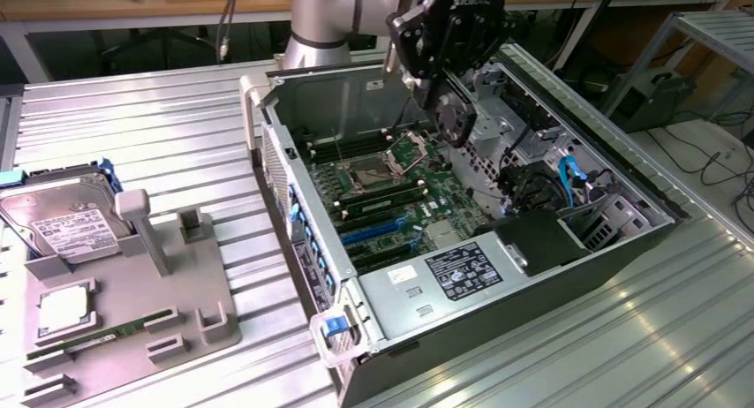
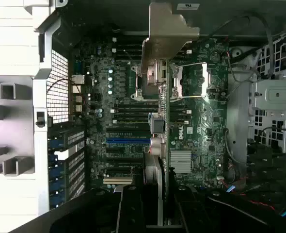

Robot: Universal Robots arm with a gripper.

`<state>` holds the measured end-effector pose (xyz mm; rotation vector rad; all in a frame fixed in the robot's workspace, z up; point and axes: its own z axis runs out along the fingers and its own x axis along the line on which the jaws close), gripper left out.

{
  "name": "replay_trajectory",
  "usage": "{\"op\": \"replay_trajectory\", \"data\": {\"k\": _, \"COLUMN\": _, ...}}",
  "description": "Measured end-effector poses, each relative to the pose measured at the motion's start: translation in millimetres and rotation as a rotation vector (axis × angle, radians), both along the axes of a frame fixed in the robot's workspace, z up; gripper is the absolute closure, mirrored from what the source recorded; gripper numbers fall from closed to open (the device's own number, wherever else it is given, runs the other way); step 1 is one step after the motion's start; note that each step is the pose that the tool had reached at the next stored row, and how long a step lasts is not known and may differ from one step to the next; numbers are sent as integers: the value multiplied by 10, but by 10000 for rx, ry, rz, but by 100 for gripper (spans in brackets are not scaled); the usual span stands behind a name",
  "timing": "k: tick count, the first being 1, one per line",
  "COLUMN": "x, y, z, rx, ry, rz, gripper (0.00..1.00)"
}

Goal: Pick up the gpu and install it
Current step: 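Pick up the gpu and move the gpu toward the slot, then insert the gpu into the slot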

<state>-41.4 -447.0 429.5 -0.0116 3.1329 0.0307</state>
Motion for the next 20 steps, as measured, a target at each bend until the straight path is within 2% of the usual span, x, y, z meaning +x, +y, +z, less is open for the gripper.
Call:
{"op": "replay_trajectory", "data": {"k": 3, "x": 360, "y": 12, "z": -3, "rx": -1, "ry": -1, "rz": 0, "gripper": 72}}
{"op": "replay_trajectory", "data": {"k": 4, "x": 394, "y": 12, "z": -4, "rx": 0, "ry": 0, "rz": 0, "gripper": 72}}
{"op": "replay_trajectory", "data": {"k": 5, "x": 394, "y": 12, "z": -4, "rx": 0, "ry": 0, "rz": 0, "gripper": 72}}
{"op": "replay_trajectory", "data": {"k": 12, "x": 394, "y": 12, "z": -4, "rx": 0, "ry": 0, "rz": 1224, "gripper": 72}}
{"op": "replay_trajectory", "data": {"k": 14, "x": 394, "y": 12, "z": -4, "rx": 0, "ry": 0, "rz": 1809, "gripper": 72}}
{"op": "replay_trajectory", "data": {"k": 20, "x": 394, "y": 12, "z": -4, "rx": 0, "ry": -1, "rz": 2924, "gripper": 72}}
